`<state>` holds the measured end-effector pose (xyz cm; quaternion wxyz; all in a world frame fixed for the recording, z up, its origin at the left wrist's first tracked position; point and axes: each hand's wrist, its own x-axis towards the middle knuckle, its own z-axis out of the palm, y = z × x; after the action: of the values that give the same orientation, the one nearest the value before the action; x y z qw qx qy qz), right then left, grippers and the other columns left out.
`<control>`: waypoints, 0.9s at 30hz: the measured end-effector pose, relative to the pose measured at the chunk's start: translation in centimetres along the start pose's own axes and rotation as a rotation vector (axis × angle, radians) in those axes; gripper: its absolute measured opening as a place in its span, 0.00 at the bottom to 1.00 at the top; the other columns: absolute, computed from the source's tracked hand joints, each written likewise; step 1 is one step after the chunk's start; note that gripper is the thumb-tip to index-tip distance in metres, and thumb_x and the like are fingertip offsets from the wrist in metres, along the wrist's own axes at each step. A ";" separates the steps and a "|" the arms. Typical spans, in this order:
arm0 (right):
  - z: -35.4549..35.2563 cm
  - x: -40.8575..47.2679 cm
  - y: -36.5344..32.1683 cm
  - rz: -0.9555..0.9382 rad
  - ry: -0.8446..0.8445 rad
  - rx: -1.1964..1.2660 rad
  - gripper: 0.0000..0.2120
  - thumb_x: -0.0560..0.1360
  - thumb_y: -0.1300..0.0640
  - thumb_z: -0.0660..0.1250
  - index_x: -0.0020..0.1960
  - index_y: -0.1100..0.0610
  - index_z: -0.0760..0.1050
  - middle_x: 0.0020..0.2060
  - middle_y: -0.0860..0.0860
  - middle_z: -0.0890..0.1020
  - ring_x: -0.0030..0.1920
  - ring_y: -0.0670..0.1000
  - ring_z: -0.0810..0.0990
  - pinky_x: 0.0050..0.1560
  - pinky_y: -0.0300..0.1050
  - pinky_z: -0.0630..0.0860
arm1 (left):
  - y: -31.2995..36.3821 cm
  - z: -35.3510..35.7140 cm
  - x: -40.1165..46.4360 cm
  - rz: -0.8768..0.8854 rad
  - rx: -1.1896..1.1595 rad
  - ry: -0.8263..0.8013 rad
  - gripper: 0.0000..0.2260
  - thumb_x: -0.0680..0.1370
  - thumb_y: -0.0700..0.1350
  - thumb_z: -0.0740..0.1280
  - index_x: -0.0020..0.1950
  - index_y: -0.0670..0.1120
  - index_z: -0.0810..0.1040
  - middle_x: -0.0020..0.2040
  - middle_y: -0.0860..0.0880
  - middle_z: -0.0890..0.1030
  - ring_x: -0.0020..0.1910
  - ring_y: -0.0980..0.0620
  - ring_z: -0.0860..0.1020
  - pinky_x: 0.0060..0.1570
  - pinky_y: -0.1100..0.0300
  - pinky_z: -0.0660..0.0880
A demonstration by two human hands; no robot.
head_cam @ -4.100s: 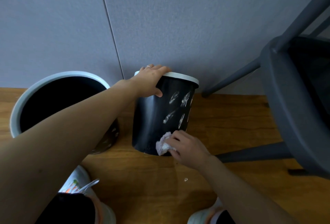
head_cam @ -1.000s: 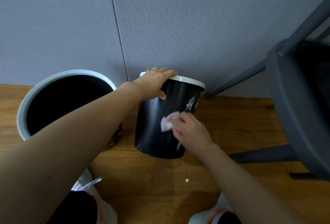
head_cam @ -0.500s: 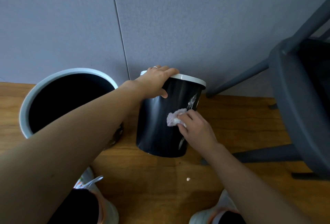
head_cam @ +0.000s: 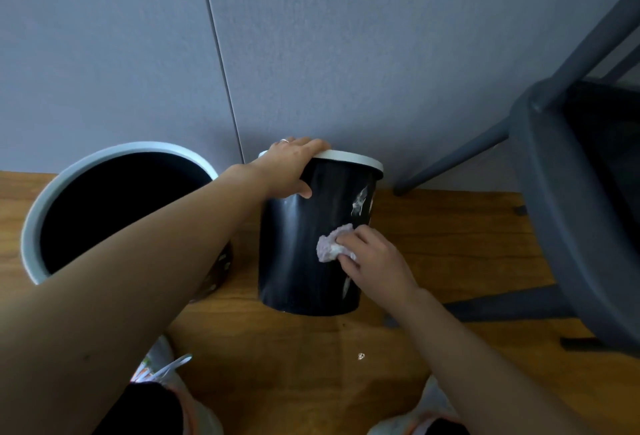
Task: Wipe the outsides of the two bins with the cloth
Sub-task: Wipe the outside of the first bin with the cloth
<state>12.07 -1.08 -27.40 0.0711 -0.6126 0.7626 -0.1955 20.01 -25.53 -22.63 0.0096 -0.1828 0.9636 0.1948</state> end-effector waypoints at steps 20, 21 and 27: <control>1.5 -3.7 -0.3 -0.249 -0.287 -0.021 0.07 0.75 0.58 0.66 0.53 0.54 0.79 0.45 0.50 0.78 0.45 0.49 0.77 0.36 0.43 0.78 | -0.9 -1.5 -0.3 -0.042 -0.144 -0.040 0.34 0.64 0.41 0.79 0.66 0.51 0.66 0.57 0.52 0.72 0.58 0.47 0.69 0.56 0.54 0.67; 1.5 -3.7 -0.4 -0.254 -0.286 -0.024 0.07 0.75 0.58 0.67 0.53 0.54 0.78 0.46 0.51 0.78 0.45 0.49 0.77 0.36 0.43 0.78 | -0.5 -1.6 -0.1 -0.027 -0.074 -0.045 0.34 0.64 0.43 0.78 0.66 0.51 0.66 0.58 0.50 0.73 0.59 0.45 0.70 0.59 0.52 0.67; 1.8 -3.6 -1.1 -0.249 -0.272 -0.030 0.07 0.74 0.58 0.67 0.52 0.53 0.78 0.45 0.50 0.77 0.44 0.48 0.76 0.35 0.40 0.78 | 2.4 -1.1 0.7 -0.002 0.055 -0.053 0.41 0.62 0.52 0.79 0.70 0.54 0.62 0.64 0.49 0.72 0.62 0.44 0.70 0.62 0.46 0.67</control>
<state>14.58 1.82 -29.13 0.1396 -0.7239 0.6671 -0.1069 18.50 -24.13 -20.75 0.0403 -0.1784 0.9678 0.1730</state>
